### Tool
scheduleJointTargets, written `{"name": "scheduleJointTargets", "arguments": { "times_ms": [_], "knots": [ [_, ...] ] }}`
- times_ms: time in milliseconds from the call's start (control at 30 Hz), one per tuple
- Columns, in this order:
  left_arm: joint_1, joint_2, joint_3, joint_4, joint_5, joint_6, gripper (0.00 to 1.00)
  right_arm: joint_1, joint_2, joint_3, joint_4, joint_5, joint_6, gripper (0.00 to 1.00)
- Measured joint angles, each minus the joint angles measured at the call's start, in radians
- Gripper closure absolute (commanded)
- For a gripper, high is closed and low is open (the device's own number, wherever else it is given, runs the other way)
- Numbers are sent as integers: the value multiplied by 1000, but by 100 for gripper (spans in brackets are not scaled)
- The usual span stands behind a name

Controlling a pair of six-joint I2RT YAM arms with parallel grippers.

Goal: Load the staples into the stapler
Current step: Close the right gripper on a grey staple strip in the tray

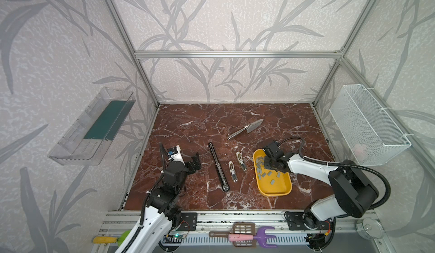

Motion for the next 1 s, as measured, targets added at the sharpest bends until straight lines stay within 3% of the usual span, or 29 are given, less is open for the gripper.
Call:
{"name": "scheduleJointTargets", "arguments": {
  "times_ms": [1000],
  "knots": [
    [0,-5,0,0,0,0,1,0,79,52,14,68,-1,75]
  ]
}}
